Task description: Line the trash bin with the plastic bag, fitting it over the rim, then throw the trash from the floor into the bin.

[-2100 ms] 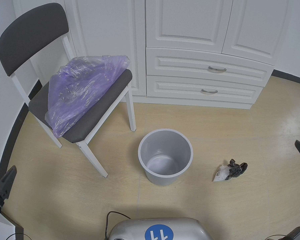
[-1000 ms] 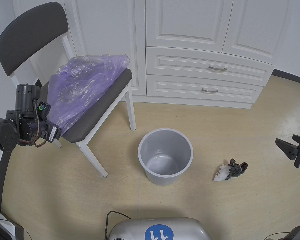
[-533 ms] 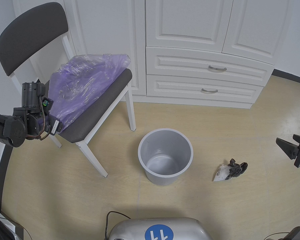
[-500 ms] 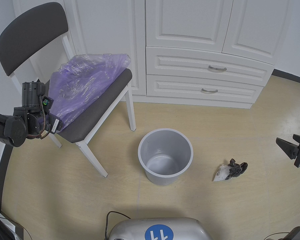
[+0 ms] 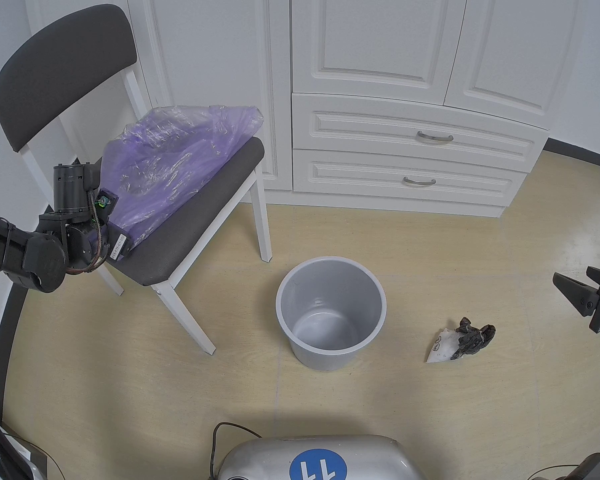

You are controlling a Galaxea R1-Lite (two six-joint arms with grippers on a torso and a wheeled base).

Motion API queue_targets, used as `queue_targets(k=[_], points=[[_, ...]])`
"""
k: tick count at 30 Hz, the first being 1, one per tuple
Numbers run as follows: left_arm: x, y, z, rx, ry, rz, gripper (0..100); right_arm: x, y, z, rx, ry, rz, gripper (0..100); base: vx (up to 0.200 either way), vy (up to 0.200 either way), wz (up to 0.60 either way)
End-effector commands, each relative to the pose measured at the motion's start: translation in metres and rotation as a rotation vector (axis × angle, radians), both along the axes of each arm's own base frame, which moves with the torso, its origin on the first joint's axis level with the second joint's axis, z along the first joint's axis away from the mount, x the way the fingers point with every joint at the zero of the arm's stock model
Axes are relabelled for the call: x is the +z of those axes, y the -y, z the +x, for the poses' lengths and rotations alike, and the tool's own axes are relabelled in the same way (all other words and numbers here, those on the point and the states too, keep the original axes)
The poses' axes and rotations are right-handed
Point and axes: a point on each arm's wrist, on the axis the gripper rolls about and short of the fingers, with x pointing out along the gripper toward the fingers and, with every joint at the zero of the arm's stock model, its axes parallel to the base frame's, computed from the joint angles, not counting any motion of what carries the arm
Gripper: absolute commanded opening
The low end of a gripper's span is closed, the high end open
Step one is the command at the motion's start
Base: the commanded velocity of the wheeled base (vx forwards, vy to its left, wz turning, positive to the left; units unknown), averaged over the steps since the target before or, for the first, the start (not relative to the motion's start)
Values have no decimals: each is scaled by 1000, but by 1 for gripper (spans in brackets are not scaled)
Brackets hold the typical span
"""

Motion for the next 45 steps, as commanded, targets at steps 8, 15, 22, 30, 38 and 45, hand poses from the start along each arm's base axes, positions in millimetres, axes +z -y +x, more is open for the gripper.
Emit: queue_targets(k=[8, 15, 22, 30, 38, 45], points=[[3, 0, 9, 50, 18, 24, 100, 5, 1, -8, 2, 39, 3, 100, 0, 0, 0], [2, 3, 14, 43, 15, 45, 100, 4, 1, -7, 5, 34, 2, 100, 0, 0, 0], [2, 5, 19, 42, 24, 41, 0, 5, 1, -8, 7, 42, 4, 100, 0, 0, 0], [0, 6, 20, 43, 67, 37, 0, 7, 2, -18, 11, 87, -59, 100, 0, 0, 0], [9, 6, 1, 33, 80, 22, 0, 13, 12, -48, -63, 240, -368, 100, 0, 0, 0], [9, 2, -6, 64, 97, -38, 0, 21, 16, -73, -156, 346, -488, 100, 0, 0, 0]])
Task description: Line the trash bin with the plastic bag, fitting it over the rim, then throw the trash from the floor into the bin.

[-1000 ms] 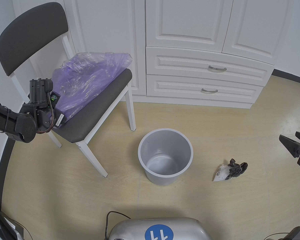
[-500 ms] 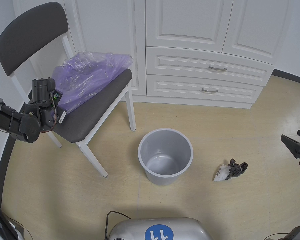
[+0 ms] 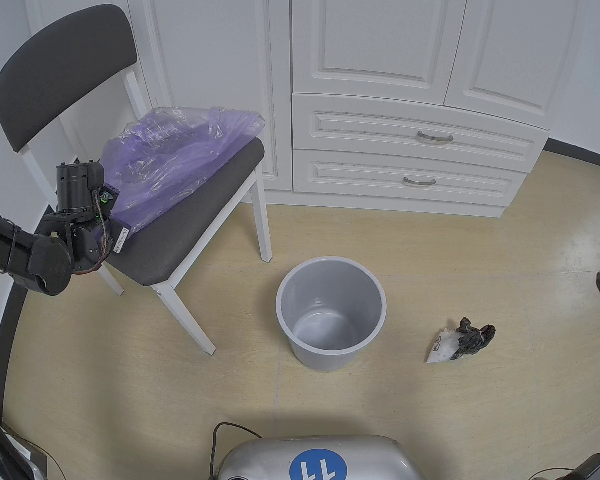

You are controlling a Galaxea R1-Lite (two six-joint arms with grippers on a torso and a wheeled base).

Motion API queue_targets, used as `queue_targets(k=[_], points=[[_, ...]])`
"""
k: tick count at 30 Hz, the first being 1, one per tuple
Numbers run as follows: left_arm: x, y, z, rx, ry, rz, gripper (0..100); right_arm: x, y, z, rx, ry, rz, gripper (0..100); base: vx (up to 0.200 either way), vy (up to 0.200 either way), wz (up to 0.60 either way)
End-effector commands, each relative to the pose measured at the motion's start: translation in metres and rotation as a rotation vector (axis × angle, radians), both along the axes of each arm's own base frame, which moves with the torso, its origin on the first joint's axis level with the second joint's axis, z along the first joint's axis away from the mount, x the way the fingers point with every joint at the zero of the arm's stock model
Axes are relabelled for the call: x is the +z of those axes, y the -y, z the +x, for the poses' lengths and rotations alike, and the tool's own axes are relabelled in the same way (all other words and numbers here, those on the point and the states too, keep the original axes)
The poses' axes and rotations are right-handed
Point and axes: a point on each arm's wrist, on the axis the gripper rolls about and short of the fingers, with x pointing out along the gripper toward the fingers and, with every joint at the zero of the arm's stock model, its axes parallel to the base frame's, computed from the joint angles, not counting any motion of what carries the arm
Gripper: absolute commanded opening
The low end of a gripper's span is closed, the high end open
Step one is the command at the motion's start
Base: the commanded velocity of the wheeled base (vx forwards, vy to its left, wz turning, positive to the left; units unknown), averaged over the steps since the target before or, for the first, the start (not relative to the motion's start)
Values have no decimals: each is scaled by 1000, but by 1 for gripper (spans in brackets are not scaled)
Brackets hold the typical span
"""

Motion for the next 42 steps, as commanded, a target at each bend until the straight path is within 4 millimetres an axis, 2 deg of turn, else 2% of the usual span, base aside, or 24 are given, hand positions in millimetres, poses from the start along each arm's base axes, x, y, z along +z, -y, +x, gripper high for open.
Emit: queue_targets(k=[1, 9, 14, 19, 23, 28, 31, 32, 35, 37, 38, 40, 42], points=[[7, -4, -10, 18, 26, -27, 0, 7, 2, -22, -48, 107, -29, 100, 0, 0, 0], [10, -23, -12, 70, 41, -45, 0, 5, 1, -21, -23, 164, -34, 100, 0, 0, 0], [10, -23, -17, 78, 52, -77, 0, 8, 1, -21, -12, 183, -27, 100, 0, 0, 0], [20, -23, -30, 47, 91, -95, 0, 13, 0, -22, 27, 188, 42, 100, 0, 0, 0], [32, -21, -51, 11, 141, -107, 0, -2, -2, -10, 109, 34, 47, 100, 0, 0, 0], [40, -18, -63, -30, 168, -114, 0, -9, -9, 1, 231, -64, 83, 100, 0, 0, 0], [43, -5, -78, -119, 181, -147, 0, -13, -19, 18, 313, -153, 156, 100, 0, 0, 0], [43, -5, -78, -119, 181, -147, 0, -13, -19, 18, 313, -153, 156, 100, 0, 0, 0], [40, 15, -108, -205, 200, -302, 0, -11, -25, 36, 221, -170, 279, 100, 0, 0, 0], [38, 16, -115, -232, 200, -339, 0, -9, -26, 37, 199, -151, 303, 100, 0, 0, 0], [38, 14, -129, -289, 201, -382, 0, -6, -26, 38, 169, -125, 329, 100, 0, 0, 0], [41, 12, -143, -348, 214, -426, 0, -7, -28, 37, 159, -128, 328, 100, 0, 0, 0], [41, 12, -145, -356, 217, -434, 0, -7, -28, 37, 161, -132, 325, 100, 0, 0, 0]])
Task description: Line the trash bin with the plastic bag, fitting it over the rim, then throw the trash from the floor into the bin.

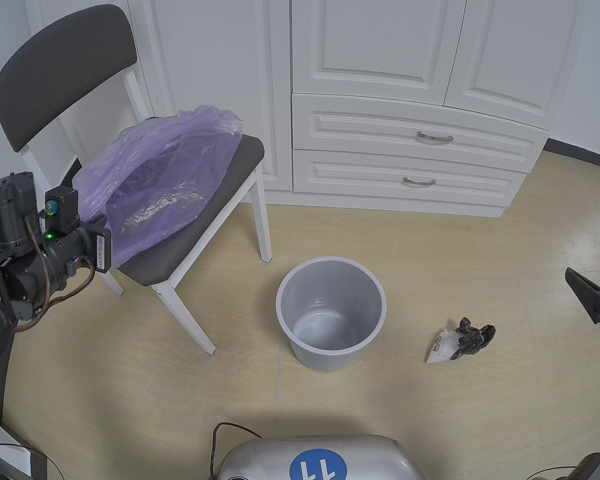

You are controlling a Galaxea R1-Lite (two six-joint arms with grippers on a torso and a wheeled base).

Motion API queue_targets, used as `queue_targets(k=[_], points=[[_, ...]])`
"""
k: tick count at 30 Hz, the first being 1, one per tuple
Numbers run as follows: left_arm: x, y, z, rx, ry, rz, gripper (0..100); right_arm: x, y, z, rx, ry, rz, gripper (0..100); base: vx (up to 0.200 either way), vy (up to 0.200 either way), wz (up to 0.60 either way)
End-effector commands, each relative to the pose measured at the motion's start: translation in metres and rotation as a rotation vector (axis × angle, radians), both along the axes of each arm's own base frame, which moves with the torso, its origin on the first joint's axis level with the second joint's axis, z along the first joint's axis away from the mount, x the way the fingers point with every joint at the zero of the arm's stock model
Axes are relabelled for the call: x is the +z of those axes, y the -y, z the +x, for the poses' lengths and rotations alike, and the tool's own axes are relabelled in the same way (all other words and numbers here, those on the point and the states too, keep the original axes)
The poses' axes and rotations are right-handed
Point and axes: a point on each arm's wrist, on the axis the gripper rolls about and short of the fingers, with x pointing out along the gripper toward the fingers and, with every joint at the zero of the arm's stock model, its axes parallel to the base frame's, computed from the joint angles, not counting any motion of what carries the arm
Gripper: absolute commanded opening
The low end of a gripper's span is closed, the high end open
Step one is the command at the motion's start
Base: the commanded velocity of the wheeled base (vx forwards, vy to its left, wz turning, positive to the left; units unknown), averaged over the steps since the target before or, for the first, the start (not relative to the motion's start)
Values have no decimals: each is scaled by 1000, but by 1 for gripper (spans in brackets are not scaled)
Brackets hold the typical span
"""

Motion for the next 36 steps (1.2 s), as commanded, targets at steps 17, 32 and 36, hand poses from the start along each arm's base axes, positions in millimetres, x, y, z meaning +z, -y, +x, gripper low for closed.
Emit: queue_targets(k=[17, 32, 36], points=[[11, 7, -53, -365, 141, -233, 0, -69, -137, 103, 83, -212, 141, 100, 0, 0, 0], [6, 21, -119, -679, 171, -263, 0, -71, -185, 105, 186, -291, 397, 100, 0, 0, 0], [4, 21, -128, -757, 175, -267, 0, -70, -185, 104, 207, -294, 411, 100, 0, 0, 0]])
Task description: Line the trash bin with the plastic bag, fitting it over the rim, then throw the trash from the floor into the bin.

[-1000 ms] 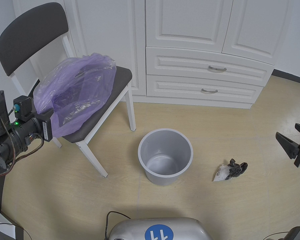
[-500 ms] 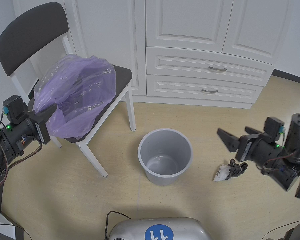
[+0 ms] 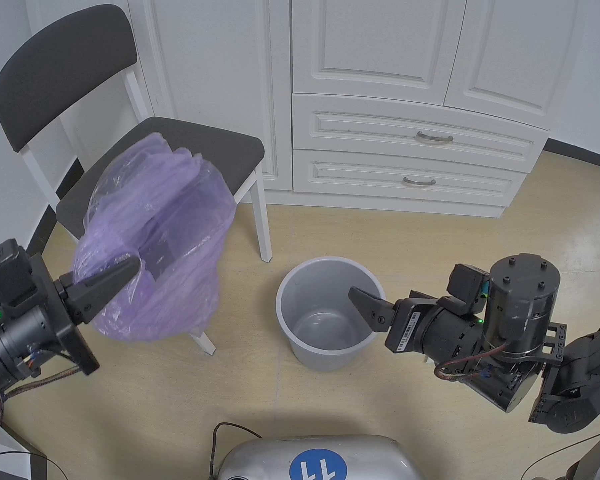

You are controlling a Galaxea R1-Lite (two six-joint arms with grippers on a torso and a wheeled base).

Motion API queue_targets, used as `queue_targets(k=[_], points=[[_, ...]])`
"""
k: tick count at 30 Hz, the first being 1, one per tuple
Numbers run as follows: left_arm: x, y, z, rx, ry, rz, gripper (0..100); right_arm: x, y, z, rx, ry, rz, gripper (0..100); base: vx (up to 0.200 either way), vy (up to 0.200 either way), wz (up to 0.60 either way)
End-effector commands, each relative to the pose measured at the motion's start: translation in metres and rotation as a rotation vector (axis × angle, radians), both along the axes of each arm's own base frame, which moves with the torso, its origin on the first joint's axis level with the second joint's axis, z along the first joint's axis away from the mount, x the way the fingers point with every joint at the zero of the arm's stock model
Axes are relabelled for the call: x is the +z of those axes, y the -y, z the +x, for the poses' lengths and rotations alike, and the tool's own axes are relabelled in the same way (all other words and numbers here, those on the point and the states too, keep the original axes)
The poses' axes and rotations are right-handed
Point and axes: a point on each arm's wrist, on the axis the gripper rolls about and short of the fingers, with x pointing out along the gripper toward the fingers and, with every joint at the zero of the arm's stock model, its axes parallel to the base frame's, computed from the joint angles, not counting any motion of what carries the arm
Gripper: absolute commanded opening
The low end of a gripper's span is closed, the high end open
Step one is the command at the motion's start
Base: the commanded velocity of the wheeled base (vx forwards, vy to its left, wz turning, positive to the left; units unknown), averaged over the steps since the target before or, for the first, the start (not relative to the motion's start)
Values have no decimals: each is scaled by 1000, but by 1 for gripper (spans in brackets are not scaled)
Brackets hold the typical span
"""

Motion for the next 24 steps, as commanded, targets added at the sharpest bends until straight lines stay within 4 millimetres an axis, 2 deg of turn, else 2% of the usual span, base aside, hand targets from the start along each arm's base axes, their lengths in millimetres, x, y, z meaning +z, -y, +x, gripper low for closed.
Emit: queue_targets(k=[1, 8, 21, 24], points=[[0, -4, -17, -54, 34, -13, 0, -2, -4, 1, 17, -5, 7, 100, 0, 0, 0], [-5, -1, -27, -141, 34, -12, 0, 7, 4, 1, 1, 32, 38, 100, 0, 0, 0], [-18, 12, -47, -322, -14, -6, 0, 2, 8, 2, 20, 15, 16, 100, 0, 0, 0], [-16, 14, -50, -368, -59, -60, 0, 2, 10, 3, 18, 14, 14, 100, 0, 0, 0]])
